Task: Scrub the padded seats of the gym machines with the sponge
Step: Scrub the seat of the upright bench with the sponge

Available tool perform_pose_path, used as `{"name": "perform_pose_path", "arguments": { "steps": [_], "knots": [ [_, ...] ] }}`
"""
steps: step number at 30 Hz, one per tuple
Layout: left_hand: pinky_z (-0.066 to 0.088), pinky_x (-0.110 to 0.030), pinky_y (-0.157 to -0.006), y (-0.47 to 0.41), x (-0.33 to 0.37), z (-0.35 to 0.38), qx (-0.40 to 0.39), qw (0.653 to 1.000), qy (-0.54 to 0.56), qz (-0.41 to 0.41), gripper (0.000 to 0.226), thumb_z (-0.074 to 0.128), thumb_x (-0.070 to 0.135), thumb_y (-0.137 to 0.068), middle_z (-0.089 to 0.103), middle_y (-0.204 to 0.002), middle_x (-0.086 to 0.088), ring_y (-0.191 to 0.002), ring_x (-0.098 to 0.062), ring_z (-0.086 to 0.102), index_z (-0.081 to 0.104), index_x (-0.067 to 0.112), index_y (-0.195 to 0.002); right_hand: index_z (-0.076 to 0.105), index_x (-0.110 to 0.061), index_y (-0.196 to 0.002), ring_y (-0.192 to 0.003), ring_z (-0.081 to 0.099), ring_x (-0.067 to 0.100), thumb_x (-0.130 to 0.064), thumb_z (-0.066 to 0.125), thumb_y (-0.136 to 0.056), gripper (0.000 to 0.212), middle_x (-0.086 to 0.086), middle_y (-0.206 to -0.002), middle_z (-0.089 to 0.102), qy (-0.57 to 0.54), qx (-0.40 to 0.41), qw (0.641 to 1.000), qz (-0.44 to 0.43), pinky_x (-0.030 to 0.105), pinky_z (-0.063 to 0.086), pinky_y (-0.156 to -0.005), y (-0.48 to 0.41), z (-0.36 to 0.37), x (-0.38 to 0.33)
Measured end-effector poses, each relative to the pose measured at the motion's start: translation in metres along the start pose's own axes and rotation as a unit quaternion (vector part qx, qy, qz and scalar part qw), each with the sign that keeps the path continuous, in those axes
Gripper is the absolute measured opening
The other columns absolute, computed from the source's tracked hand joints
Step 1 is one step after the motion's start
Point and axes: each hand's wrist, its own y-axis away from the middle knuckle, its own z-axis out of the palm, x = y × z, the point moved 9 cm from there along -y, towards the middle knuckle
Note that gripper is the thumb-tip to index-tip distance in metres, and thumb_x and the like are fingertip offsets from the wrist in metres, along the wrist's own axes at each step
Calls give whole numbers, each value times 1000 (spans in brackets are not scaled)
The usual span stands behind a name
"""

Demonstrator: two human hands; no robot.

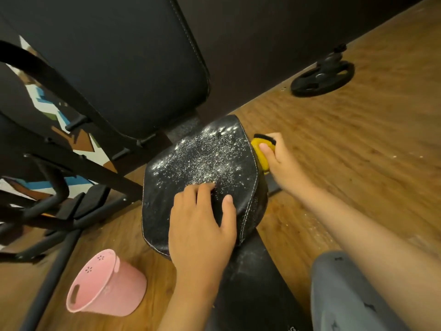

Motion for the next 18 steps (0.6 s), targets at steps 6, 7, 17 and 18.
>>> {"name": "perform_pose_path", "arguments": {
  "steps": [6, 7, 17, 18],
  "knots": [
    [34, -25, -78, 1, 0, -2, 6, 1000, -2, 0, 44, 36, 48, -90, 55, -103, 7, -97, -10, 45, 61, 19, -112, 43, -16, -119, -80, 53, -15, -25, 41, -101, 20, -10, -99, 55, -96, -65, 993, 5, 5, 40, -68, 32, 0, -5],
    [33, -24, -78, 1, 0, -2, 6, 1000, -4, 1, 43, 36, 47, -90, 55, -103, 8, -96, -10, 45, 61, 19, -112, 44, -16, -119, -81, 54, -12, -25, 41, -100, 20, -10, -98, 56, -124, -77, 989, -2, 7, 43, -70, 43, 0, -7],
    [39, -29, -80, 0, 3, -3, 13, 1000, -21, 3, 37, 38, 42, -90, 58, -101, 8, -95, -15, 51, 63, 21, -108, 41, -18, -116, -82, 47, -22, -20, 41, -102, 14, -16, -98, 49, -51, -57, 995, -64, 0, 36, -68, -33, 9, -4],
    [39, -29, -79, 0, 4, -3, 14, 1000, -21, 2, 37, 39, 42, -90, 59, -101, 8, -96, -15, 51, 63, 21, -108, 42, -16, -117, -80, 46, -23, -19, 41, -102, 15, -15, -98, 48, -44, -55, 996, -56, -1, 35, -67, -45, 10, -2]
  ]
}}
